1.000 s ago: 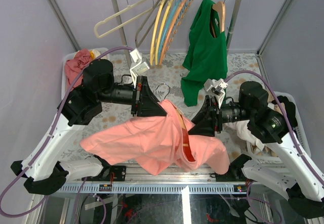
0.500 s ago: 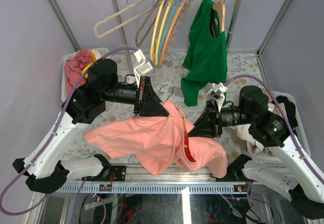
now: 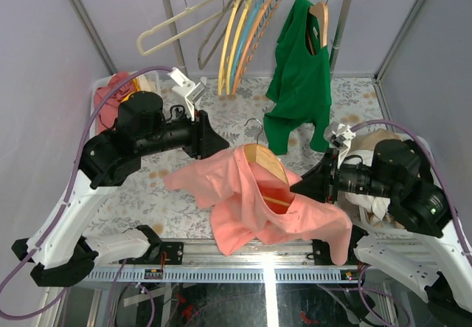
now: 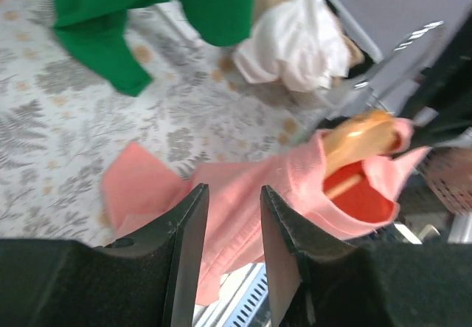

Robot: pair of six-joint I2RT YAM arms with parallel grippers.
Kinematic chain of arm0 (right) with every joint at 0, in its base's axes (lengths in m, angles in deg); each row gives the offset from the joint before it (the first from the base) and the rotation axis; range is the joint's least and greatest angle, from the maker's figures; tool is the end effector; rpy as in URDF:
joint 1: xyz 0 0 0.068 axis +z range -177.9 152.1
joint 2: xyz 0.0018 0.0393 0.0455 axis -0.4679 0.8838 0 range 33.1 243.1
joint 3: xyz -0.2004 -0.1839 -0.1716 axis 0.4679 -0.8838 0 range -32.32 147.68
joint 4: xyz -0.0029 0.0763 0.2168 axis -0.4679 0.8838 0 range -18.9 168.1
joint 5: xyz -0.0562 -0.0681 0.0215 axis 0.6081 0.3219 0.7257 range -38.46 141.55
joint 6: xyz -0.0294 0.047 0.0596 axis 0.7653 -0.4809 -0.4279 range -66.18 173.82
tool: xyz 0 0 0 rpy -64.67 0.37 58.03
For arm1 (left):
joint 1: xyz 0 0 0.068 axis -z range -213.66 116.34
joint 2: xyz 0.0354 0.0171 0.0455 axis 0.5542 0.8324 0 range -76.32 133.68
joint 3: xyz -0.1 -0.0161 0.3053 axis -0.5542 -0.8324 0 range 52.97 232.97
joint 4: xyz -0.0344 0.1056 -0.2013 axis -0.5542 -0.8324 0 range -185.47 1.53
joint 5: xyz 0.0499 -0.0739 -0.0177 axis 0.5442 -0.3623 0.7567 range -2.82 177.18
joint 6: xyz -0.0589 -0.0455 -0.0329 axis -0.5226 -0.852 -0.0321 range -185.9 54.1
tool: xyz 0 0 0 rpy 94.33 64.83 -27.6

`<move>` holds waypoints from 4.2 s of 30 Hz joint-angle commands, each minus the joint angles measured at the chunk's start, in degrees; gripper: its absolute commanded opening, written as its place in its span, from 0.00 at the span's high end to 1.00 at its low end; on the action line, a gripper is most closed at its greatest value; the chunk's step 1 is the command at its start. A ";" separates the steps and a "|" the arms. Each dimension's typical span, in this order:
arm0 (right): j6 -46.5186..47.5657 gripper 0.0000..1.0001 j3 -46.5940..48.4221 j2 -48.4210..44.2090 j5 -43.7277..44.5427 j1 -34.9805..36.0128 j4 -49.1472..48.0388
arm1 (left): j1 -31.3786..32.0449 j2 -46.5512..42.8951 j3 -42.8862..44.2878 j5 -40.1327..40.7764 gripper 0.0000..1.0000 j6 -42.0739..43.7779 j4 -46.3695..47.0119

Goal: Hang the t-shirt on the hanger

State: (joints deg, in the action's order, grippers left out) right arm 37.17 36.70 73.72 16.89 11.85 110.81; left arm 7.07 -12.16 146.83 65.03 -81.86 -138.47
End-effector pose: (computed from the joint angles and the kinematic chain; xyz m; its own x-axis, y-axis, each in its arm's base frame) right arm 0.0266 0.0743 0.4453 -0.4179 -0.0410 -0.9076 -0.8715 0.3002 0.3877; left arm 0.1095 -0.1293 0.5047 -0.4928 0.0882 -0.8657 0.7663 0.5153 -0.3837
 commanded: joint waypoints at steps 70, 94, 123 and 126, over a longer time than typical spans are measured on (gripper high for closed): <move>2.11 1.00 32.93 -1.24 15.56 0.74 6.17 | -0.39 -17.73 -22.02 33.76 1.00 3.85 11.31; 1.47 1.00 24.28 -7.57 18.88 3.71 -1.65 | -1.45 -6.18 -7.41 55.08 0.61 -1.69 -4.21; -1.06 1.00 9.08 4.52 18.26 3.67 -21.77 | 0.75 6.37 14.00 12.05 0.41 -6.20 13.02; -1.57 1.00 8.86 6.43 17.78 3.67 -23.40 | 0.84 6.13 12.57 10.81 0.40 -6.65 14.57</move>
State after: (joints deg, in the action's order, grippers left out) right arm 36.98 44.67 79.04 35.16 15.08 99.73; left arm 7.55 -5.12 160.80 78.41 -87.55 -130.36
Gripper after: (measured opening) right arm 0.208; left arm 0.593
